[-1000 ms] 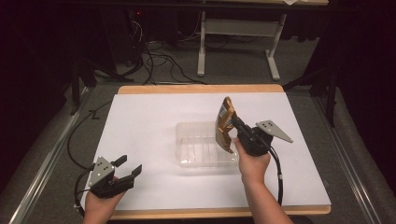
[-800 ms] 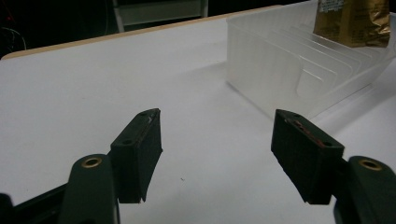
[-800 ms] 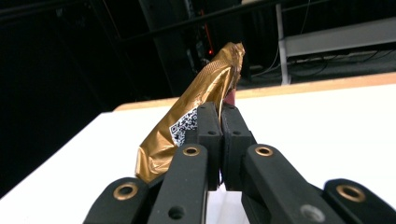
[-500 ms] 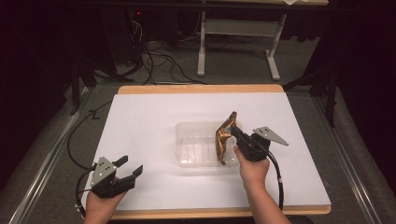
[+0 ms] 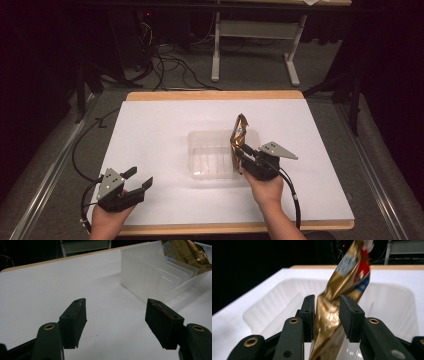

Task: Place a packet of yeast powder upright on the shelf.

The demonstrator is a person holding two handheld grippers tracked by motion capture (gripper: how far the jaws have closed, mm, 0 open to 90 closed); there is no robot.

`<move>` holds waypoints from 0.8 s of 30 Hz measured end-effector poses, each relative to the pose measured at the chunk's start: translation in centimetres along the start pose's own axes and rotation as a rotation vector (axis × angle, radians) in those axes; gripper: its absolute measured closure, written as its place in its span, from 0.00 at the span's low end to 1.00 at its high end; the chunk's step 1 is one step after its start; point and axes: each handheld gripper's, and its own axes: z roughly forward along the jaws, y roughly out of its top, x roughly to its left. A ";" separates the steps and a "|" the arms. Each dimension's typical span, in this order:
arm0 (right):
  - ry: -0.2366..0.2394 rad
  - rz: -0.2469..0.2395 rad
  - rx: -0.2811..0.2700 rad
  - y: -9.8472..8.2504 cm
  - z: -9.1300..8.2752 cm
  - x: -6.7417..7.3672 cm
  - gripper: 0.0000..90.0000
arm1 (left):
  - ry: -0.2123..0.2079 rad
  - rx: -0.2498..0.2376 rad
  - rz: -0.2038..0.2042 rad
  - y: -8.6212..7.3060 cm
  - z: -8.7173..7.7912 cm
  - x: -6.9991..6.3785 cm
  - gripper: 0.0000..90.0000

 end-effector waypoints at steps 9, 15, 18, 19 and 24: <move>-0.018 -0.048 0.103 -1.7 0.6 0.8 0.93 | 0.001 -0.002 0.008 0.1 -0.1 -0.1 0.38; -0.036 -0.104 0.130 -2.1 0.4 0.9 1.00 | 0.004 -0.003 0.001 0.0 -0.1 0.1 0.38; -0.042 -0.120 0.138 -2.6 0.2 1.1 1.00 | 0.003 -0.006 0.004 0.1 -0.2 0.0 0.38; -0.043 -0.113 0.138 -2.9 0.2 1.1 1.00 | 0.003 -0.006 0.006 0.1 -0.2 -0.1 0.38; -0.051 -0.097 0.138 -3.6 -0.2 1.2 1.00 | 0.004 -0.006 0.001 0.1 -0.2 0.0 0.38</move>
